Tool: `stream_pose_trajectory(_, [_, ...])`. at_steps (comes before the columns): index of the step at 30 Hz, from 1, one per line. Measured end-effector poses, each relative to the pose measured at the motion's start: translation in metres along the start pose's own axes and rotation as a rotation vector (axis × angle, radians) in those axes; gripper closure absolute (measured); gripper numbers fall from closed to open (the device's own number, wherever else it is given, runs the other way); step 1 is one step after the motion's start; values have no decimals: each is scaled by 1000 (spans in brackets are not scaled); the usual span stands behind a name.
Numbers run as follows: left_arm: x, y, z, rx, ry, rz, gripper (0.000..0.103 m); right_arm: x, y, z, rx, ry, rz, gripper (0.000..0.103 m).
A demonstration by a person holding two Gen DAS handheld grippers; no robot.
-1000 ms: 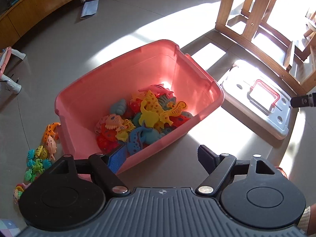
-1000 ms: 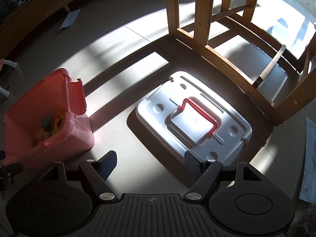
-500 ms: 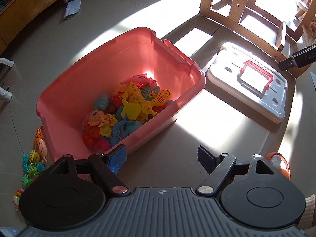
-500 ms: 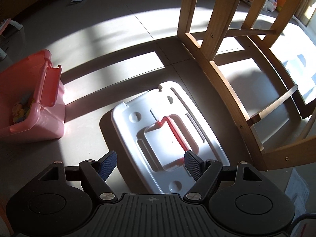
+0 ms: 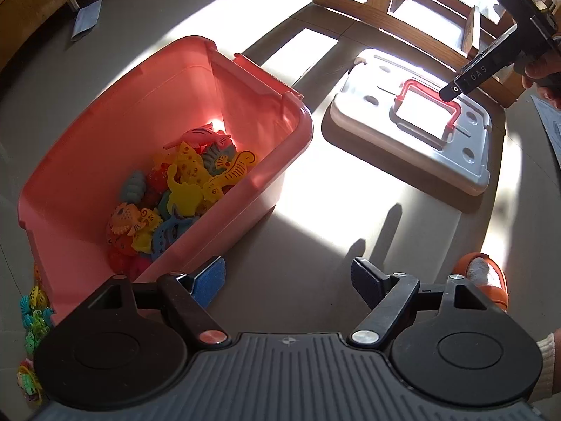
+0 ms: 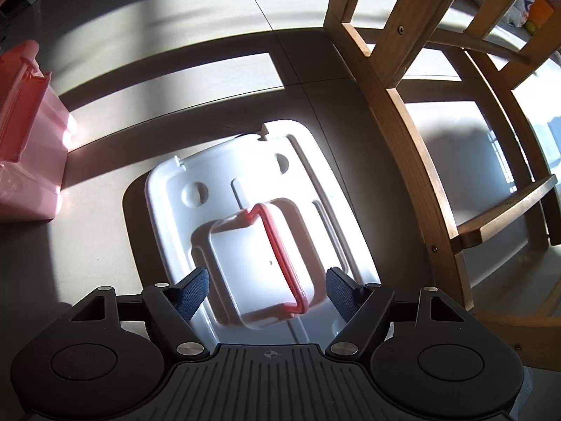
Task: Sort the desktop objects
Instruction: 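Move the right gripper to the red handle of the pink lid, then close the right gripper on the red lid handle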
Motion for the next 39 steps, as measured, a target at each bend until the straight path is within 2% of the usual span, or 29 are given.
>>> stream_pose_trajectory(3, [1,6,1,0,9,-12,22,-1,19,3,3,-24,-36,39])
stream_pose_trajectory(6, [1,11,0,3,6,-21,22,-3,32,7,0,-33,-48,40])
stream_pose_trajectory(16, [-3,19,0,28,-11,-35,22,-7,53,-4,-24,-84,-73,46])
stream_pose_trajectory(23, [0,21,1,34,-5,-46,22,-8,56,-6,-11,-105,-62,62])
stream_pose_trajectory(27, [1,19,0,34,-7,-44,22,-7,59,-5,-2,-101,-69,84])
stream_pose_trajectory(30, [2,21,-1,31,-14,-52,22,-7,61,-5,8,-102,-67,93])
stream_pose_trajectory(39, [1,18,2,35,-17,-46,22,-5,56,-9,-1,-143,-35,97])
Point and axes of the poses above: each gripper's, at about its wrist camera, not at the fingertips, and y roughly the way its jaws point, z to its right, x to its underside, the point moved 5 cm from there along y, roughly the way its jaws point, and after that the axes turned 2 degrees about -z, right-handed, at the moved point
